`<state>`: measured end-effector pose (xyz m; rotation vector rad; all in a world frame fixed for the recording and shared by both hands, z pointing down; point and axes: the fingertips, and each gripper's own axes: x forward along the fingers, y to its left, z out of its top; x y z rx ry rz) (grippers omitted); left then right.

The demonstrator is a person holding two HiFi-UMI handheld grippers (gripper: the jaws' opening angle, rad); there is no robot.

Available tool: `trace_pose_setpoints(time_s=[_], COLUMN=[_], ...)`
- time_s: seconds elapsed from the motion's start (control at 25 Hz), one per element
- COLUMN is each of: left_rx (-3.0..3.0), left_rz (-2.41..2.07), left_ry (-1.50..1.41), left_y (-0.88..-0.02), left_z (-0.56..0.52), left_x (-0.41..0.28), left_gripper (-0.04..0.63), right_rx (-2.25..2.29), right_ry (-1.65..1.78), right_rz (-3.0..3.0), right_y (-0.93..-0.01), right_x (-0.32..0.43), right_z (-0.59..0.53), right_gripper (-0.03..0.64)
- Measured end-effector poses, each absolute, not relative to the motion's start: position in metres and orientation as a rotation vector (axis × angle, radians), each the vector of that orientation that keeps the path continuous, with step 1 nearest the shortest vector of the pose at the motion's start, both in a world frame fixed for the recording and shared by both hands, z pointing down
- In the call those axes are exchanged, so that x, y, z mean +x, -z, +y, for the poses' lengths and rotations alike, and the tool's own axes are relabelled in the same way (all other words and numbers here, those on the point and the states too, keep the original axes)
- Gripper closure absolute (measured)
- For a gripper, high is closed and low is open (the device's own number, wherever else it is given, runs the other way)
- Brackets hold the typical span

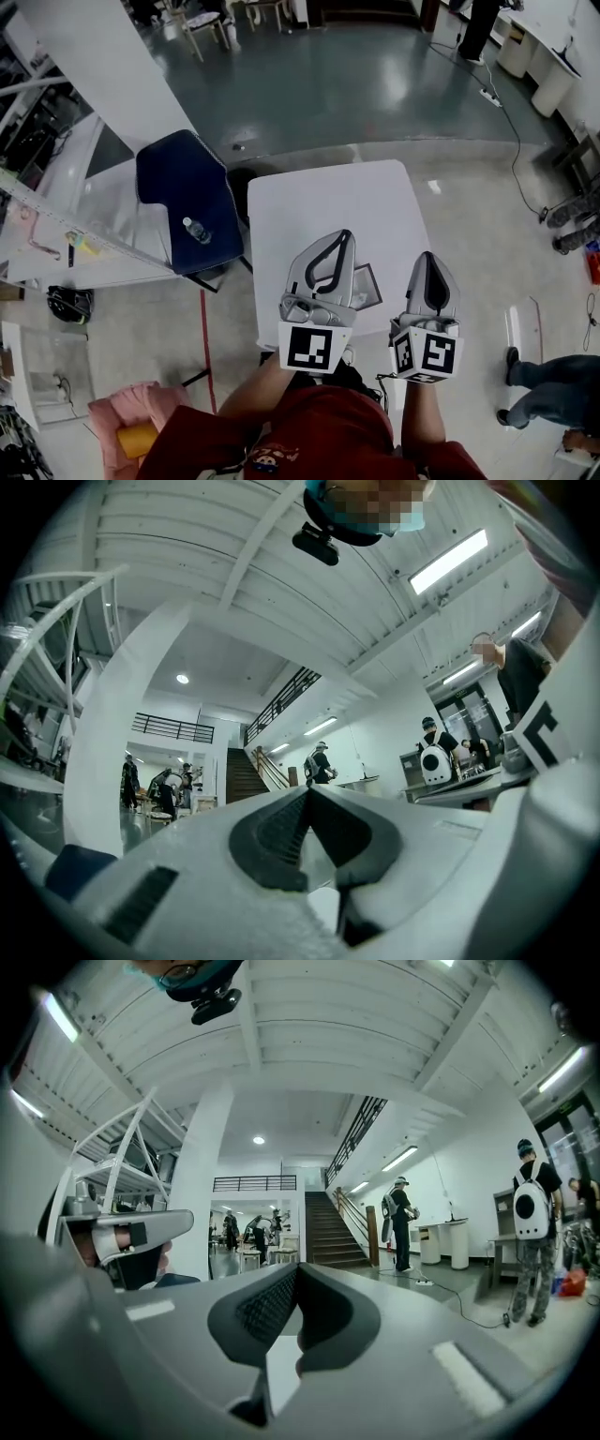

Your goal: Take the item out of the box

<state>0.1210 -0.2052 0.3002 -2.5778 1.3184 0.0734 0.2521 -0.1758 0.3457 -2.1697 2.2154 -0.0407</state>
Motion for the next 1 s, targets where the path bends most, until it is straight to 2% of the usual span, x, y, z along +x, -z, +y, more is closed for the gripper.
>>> trace_pose_setpoints(time_s=[0.16, 1.0], left_rx=[-2.574, -2.641], left_rz=[1.386, 1.276], left_ry=[-0.126, -0.101], left_y=[-0.303, -0.315], left_z=[-0.209, -0.211], left_x=[0.129, 0.094], left_gripper=[0.592, 0.592], right_rx=[-2.14, -2.274], right_ry=[0.066, 0.165], right_rz=[2.253, 2.288], right_y=[-0.354, -0.393], right_x=[0.264, 0.217], right_z=[-0.185, -0.19], right_gripper=[0.616, 0.615])
